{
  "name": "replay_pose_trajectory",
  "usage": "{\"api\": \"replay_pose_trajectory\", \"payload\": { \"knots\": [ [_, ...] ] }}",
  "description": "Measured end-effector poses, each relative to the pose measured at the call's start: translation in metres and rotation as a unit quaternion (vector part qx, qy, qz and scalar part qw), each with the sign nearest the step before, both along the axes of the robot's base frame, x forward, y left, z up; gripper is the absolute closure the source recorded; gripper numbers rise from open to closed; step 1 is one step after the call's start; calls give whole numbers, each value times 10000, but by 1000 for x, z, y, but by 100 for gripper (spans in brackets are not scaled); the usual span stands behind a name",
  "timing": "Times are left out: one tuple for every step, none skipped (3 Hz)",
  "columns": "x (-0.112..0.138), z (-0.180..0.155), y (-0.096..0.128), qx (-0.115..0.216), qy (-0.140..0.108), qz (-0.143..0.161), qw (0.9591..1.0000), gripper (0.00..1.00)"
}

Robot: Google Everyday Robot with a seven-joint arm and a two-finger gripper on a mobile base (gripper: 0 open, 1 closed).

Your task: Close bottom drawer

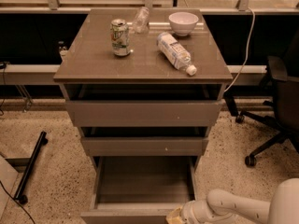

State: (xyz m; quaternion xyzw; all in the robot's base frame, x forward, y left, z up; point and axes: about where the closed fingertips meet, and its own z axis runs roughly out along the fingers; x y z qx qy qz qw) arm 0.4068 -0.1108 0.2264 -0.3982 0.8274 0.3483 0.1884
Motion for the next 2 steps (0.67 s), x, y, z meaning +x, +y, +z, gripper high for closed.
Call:
{"api": "replay_pose_trajectory", "payload": {
  "knots": [
    [3,-22,-6,-18,145,-227,9996,100],
    [4,-37,-11,-52,263,-387,9989,100]
  ]
}}
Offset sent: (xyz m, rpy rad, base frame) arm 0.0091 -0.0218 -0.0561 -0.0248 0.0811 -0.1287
